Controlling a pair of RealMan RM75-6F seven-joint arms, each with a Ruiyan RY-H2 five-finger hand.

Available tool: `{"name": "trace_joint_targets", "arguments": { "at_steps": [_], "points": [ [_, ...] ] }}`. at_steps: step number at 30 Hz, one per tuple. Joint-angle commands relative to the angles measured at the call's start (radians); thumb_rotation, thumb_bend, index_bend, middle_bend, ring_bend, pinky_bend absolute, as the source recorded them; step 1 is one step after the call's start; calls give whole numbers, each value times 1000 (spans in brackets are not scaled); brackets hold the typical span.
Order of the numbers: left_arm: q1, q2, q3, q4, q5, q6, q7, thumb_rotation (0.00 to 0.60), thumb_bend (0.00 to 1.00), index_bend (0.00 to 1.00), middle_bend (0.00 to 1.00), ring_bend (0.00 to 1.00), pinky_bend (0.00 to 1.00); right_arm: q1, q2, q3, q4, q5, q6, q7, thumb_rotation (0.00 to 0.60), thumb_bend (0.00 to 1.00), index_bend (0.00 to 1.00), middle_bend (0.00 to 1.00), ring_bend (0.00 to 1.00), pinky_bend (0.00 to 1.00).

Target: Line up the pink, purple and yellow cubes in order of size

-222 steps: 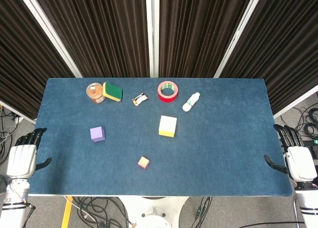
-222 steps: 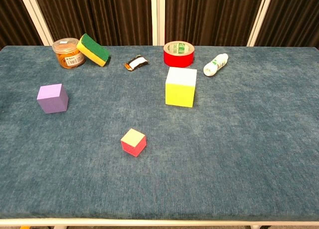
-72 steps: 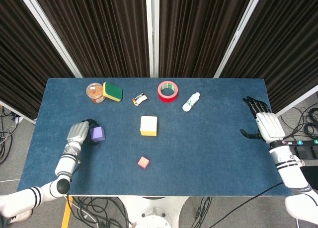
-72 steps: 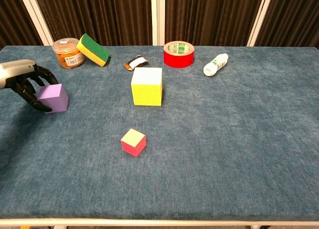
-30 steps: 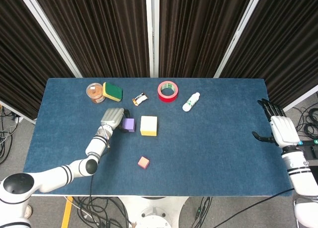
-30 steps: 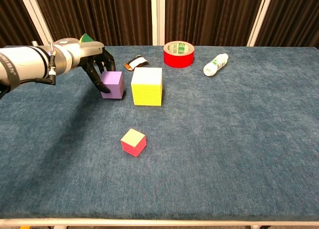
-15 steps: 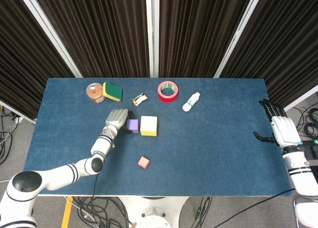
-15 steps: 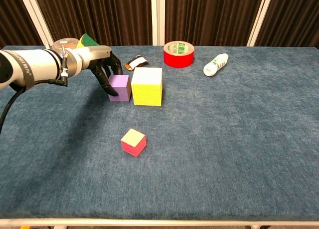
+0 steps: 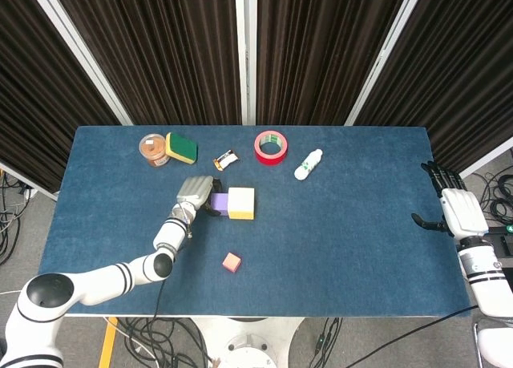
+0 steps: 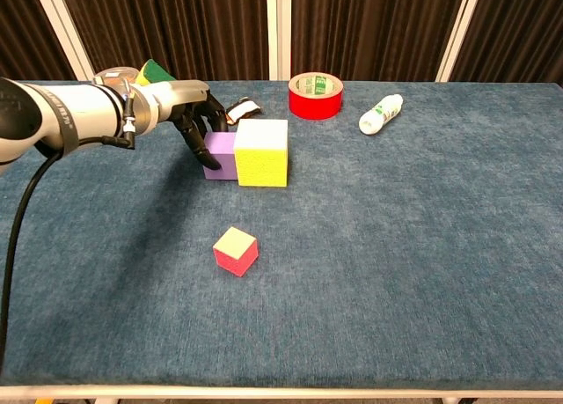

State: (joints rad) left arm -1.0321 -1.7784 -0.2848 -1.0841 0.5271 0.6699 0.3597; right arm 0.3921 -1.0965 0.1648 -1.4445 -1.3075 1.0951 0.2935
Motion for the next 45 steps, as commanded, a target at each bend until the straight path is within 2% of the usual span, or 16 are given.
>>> {"name": "trace_joint_targets", "arguments": {
  "at_steps": [1, 11, 22, 27, 30, 36, 40, 42, 44, 45],
  "points": [
    [-6, -1, 1, -4, -8, 1, 1, 600, 217, 547, 454, 361, 412, -1, 0, 0, 2, -1, 0, 3, 600, 133, 0, 22, 0, 0],
    [-24, -8, 15, -3, -32, 4, 21, 600, 210, 526, 445, 361, 412, -6, 1, 0, 8, -3, -2, 11, 600, 135, 0, 22, 0, 0],
    [-32, -4, 26, -22, -46, 22, 34, 600, 192, 350, 388, 350, 412, -12, 2, 1, 11, -6, 0, 21, 600, 142, 0, 22, 0, 0],
    [-23, 23, 32, -69, -26, 48, 35, 600, 189, 224, 317, 304, 411, -15, 6, 5, 8, -4, 7, 19, 600, 146, 0, 22, 0, 0],
    [0, 64, 45, -133, 18, 102, 40, 600, 184, 191, 292, 289, 410, -16, 9, 7, 5, -4, 8, 21, 600, 146, 0, 22, 0, 0],
    [96, 213, 81, -329, 131, 247, 27, 600, 169, 188, 291, 290, 406, -17, 12, 11, 2, -7, 15, 27, 600, 148, 0, 22, 0, 0],
    [191, 321, 129, -465, 299, 338, -43, 600, 165, 192, 295, 290, 404, -18, 10, 10, 0, -14, 19, 27, 600, 148, 0, 22, 0, 0],
    [221, 357, 154, -498, 394, 354, -84, 600, 165, 229, 323, 292, 404, -19, 7, 10, -2, -15, 21, 26, 600, 148, 0, 22, 0, 0],
    [249, 385, 188, -526, 502, 371, -120, 600, 165, 293, 397, 348, 422, -20, 6, 10, -4, -14, 22, 24, 600, 148, 0, 22, 0, 0],
    [259, 392, 202, -534, 546, 379, -133, 600, 165, 318, 443, 406, 473, -19, 5, 9, -5, -14, 21, 22, 600, 148, 0, 22, 0, 0]
  ]
}}
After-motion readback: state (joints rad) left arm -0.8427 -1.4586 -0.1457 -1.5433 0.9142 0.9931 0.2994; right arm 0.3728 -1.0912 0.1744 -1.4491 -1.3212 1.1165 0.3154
